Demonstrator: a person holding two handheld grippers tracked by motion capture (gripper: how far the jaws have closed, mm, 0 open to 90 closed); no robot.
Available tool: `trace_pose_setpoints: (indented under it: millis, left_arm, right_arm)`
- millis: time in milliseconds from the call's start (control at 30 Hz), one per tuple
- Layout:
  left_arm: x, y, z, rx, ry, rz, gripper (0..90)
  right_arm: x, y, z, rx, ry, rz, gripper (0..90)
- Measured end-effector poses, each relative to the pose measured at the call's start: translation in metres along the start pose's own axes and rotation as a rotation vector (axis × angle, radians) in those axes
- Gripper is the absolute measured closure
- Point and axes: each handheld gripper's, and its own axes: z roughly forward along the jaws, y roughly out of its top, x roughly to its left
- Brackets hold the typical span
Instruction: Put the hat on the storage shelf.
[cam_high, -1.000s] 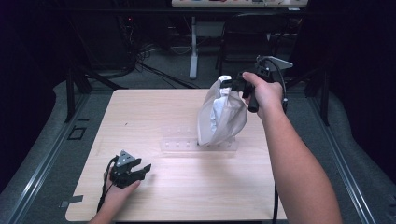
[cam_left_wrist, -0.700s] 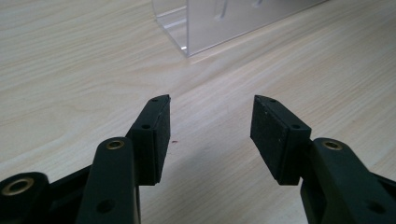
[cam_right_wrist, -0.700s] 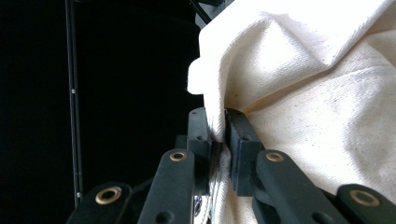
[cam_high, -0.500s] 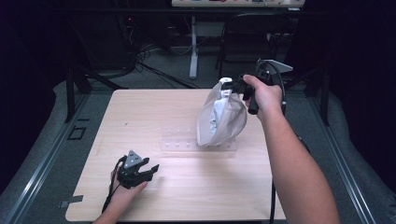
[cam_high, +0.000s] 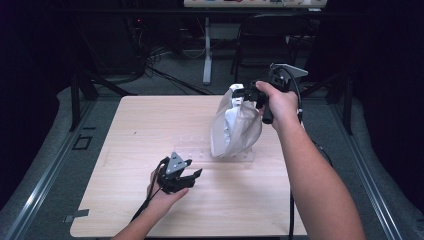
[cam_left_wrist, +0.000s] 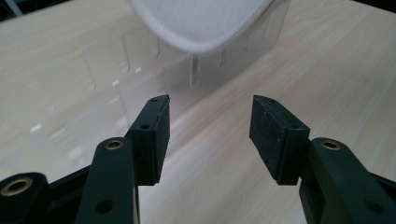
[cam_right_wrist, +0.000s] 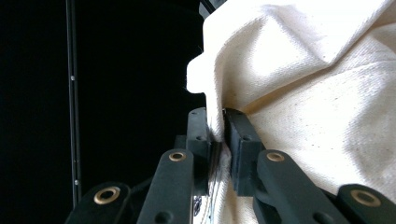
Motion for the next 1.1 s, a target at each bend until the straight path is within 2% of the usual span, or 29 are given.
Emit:
trace_pose_setpoints:
  millis: [133,267,333,467,567,667,800,1100]
  left_arm:
    - [-0.01,0.017,0.016,0.016,-0.027,0.004,48.2]
    - [-0.019,0.026,0.027,0.033,0.006,0.041,48.2]
    - [-0.023,0.028,0.029,0.027,0.024,0.052,48.2]
    - [-0.025,0.033,0.035,0.031,0.043,0.049,47.8]
    - [-0.024,0.035,0.04,0.03,0.044,0.028,48.2]
    - [-0.022,0.035,0.042,0.021,0.043,0.004,53.8]
    - [-0.021,0.034,0.043,0.016,0.051,0.021,62.3]
    - [-0.017,0.033,0.043,0.018,0.025,0.033,74.6]
  right_arm:
    - [0.001,-0.001,0.001,0.004,0.001,-0.003,81.2]
    - [0.001,-0.001,0.001,0.01,0.002,-0.011,81.1]
    - [0.001,-0.001,0.001,0.014,0.003,-0.013,81.1]
    - [0.001,-0.002,0.001,0.016,0.0,-0.012,81.1]
    - [0.002,-0.003,0.002,0.019,0.001,-0.014,81.0]
    - [0.003,-0.004,0.004,0.024,0.003,-0.02,80.8]
    - [0.004,-0.004,0.005,0.026,0.001,-0.023,80.7]
    - [0.006,-0.006,0.006,0.028,0.006,-0.024,80.8]
